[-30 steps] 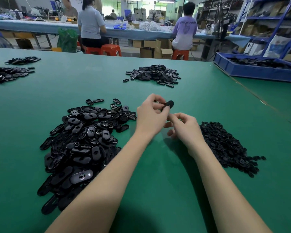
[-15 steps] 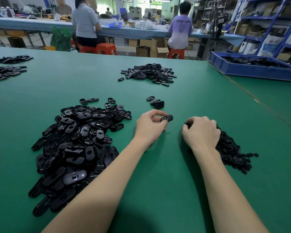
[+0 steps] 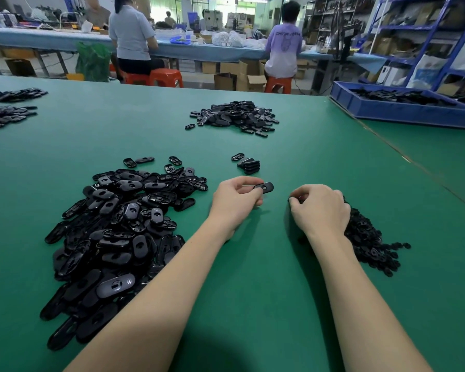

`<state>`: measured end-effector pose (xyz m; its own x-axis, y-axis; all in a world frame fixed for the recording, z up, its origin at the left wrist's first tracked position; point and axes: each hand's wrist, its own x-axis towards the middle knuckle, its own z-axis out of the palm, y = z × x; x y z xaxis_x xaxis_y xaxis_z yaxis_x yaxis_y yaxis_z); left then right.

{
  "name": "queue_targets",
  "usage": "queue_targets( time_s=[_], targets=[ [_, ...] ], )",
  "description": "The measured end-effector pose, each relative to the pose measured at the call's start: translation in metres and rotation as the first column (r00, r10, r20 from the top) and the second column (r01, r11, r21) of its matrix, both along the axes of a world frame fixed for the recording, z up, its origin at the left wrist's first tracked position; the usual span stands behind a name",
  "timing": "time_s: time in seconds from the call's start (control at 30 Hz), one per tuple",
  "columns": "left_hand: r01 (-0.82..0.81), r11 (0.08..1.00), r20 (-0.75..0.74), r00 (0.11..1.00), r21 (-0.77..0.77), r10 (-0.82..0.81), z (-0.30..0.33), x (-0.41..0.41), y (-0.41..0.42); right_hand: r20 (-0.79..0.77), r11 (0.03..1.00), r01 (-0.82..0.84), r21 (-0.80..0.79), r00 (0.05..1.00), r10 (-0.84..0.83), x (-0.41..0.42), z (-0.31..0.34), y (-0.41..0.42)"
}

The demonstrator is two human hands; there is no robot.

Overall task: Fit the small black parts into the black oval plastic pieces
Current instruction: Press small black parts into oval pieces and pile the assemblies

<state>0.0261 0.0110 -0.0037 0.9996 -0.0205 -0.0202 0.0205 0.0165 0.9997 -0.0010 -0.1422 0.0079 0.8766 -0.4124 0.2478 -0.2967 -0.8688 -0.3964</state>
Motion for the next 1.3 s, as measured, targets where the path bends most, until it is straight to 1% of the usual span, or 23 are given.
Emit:
queue_targets(
  time_s=[0.07,0.1,0.17,0.23,0.3,0.5,0.77,0.97,1.3],
  targets=[
    [-0.008,1.0,-0.009,1.0,0.0,0.008,-0.001,0.002,0.0,0.05,0.998,-0.007,0.063,0.999,0.003,-0.001,0.0,0.001],
    [-0.013,1.0,-0.015,1.0,-0.003,0.013,-0.001,0.003,0.0,0.09,0.991,-0.029,0.133,0.996,0.017,-0.001,0.001,0.003],
    [-0.014,1.0,-0.022,1.0,-0.019,0.014,-0.002,0.005,0.001,0.185,0.949,-0.111,0.296,0.981,0.057,-0.001,0.003,0.01],
    [0.0,0.999,-0.022,1.0,-0.039,0.0,-0.002,0.005,0.002,0.262,0.904,-0.188,0.383,0.961,0.089,0.0,0.005,0.017],
    [0.014,0.998,-0.021,1.0,-0.056,-0.016,-0.002,0.005,0.003,0.295,0.891,-0.213,0.401,0.951,0.094,0.002,0.005,0.02],
    [0.018,0.996,-0.032,0.999,-0.088,-0.02,0.0,0.004,0.004,0.298,0.846,-0.229,0.482,0.951,0.087,0.005,0.002,0.018],
    [0.019,0.996,-0.043,0.999,-0.089,-0.023,0.004,0.0,0.004,0.24,0.823,-0.211,0.527,0.966,0.095,0.006,0.002,0.018],
    [0.063,0.992,-0.048,0.996,-0.113,-0.069,0.004,0.0,0.005,0.215,0.802,-0.195,0.564,0.973,0.086,0.006,0.003,0.02],
    [0.116,0.991,-0.051,0.992,-0.059,-0.119,0.006,0.0,0.007,0.175,0.784,-0.156,0.6,0.983,0.061,0.003,0.004,0.02]
  ],
)
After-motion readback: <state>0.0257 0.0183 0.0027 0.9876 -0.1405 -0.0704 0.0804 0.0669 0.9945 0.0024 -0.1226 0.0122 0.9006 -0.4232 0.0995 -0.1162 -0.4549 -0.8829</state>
